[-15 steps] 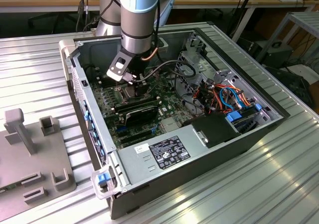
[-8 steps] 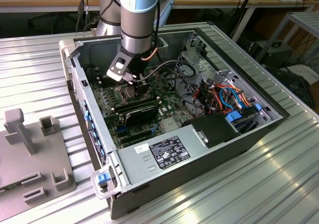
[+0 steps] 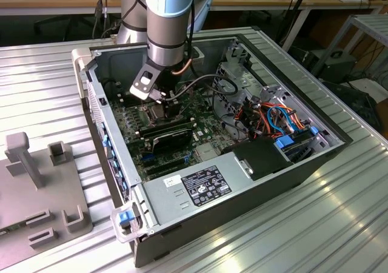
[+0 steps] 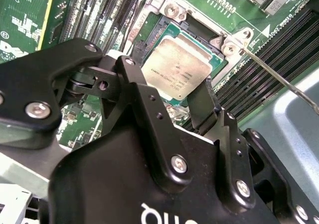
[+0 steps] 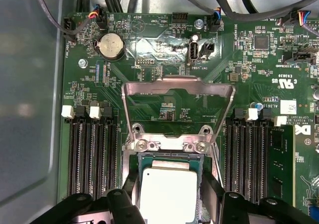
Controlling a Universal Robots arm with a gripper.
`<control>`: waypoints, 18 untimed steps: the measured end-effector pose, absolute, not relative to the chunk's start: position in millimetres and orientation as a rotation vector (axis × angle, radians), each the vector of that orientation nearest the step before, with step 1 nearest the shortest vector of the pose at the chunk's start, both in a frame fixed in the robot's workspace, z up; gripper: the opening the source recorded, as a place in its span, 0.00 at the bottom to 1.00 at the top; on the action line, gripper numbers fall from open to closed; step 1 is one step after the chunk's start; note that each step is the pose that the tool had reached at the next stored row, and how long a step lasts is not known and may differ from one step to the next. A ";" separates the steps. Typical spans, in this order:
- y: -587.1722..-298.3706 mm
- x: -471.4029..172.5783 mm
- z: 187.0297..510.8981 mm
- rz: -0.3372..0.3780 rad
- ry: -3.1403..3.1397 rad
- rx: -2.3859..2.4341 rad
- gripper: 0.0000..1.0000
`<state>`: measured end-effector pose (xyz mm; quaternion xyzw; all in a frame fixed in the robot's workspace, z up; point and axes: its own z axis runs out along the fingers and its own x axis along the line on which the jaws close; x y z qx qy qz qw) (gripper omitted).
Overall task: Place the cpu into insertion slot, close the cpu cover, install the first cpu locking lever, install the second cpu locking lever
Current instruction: 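Place the cpu into insertion slot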
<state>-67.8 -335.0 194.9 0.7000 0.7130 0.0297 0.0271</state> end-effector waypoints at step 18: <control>-335.0 -66.1 195.3 0.092 2.215 2.149 0.57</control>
